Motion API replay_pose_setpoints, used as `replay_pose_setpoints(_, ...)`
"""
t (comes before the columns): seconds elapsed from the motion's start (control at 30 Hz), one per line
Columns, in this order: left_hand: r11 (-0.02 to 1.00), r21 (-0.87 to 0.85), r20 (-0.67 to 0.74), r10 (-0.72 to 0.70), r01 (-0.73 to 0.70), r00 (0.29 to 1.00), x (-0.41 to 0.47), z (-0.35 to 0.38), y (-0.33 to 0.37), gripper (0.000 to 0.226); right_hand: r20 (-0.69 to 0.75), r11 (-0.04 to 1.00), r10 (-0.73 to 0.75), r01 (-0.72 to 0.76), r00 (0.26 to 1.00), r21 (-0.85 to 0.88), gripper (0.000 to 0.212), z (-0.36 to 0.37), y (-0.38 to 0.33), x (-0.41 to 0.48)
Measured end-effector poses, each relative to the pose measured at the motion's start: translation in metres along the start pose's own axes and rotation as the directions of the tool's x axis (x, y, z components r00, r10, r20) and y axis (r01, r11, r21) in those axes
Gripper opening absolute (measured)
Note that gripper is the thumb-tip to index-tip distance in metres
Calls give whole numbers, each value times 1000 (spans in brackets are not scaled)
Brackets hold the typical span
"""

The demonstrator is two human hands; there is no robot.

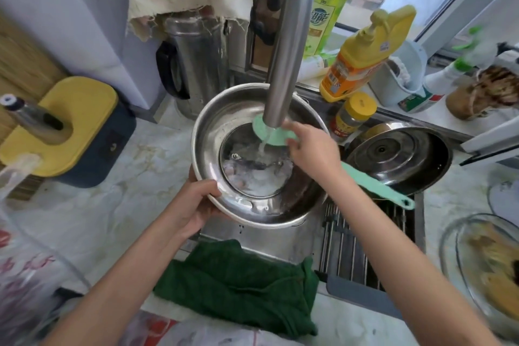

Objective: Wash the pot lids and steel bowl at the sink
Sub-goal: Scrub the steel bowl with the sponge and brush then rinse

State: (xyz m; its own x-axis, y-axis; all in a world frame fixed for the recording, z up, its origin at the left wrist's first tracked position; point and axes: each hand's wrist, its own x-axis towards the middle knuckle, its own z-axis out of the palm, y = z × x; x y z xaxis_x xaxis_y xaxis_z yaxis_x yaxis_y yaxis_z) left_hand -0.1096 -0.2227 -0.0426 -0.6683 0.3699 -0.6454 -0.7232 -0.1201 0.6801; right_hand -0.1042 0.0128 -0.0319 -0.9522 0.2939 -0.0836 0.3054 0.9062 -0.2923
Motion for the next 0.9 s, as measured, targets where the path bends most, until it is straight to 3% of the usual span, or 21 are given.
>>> replay_pose_setpoints(0.1,999,29,-17,32,-31,999,4,0,6,85,259,961,-207,147,943,232,42,21,-25,-16)
replay_pose_setpoints(0.17,1000,0,-24,12,-12,1000,4,-4,6,85,345,954,-263,190,901,232,44,17,-15,-27)
replay_pose_setpoints(0.27,1000,27,-11,13,-13,1000,2,-8,2,86,135,998,-51,47,990,30,41,3,12,-6)
replay_pose_setpoints(0.33,998,55,8,13,-14,1000,4,-4,1,86,49,998,-13,10,999,59,40,9,4,-2)
replay_pose_setpoints(0.47,999,47,8,18,-19,1000,9,-3,4,87,341,943,-260,161,904,293,43,22,-16,-30)
replay_pose_setpoints(0.53,999,35,5,7,-7,1000,9,-8,3,85,296,973,-201,156,934,169,42,12,4,-24)
replay_pose_setpoints(0.6,999,40,13,-2,2,1000,8,-7,0,85,113,999,-41,38,993,30,42,10,20,-10)
replay_pose_setpoints(0.63,999,44,14,-2,1,1000,9,-5,-1,85,49,999,-8,6,999,42,42,12,19,-8)
replay_pose_setpoints(0.7,998,61,8,14,-14,1000,11,0,0,86,119,981,-103,81,988,175,41,23,-1,-14)
replay_pose_setpoints(0.8,997,74,2,19,-19,1000,12,2,2,86,360,933,-259,136,896,332,43,25,-4,-38)
replay_pose_setpoints(0.83,998,68,1,16,-16,1000,11,0,1,86,363,949,-238,135,901,286,44,20,7,-36)
replay_pose_setpoints(0.9,998,55,19,7,-8,1000,8,-3,-2,86,178,989,-117,98,977,110,45,14,27,-25)
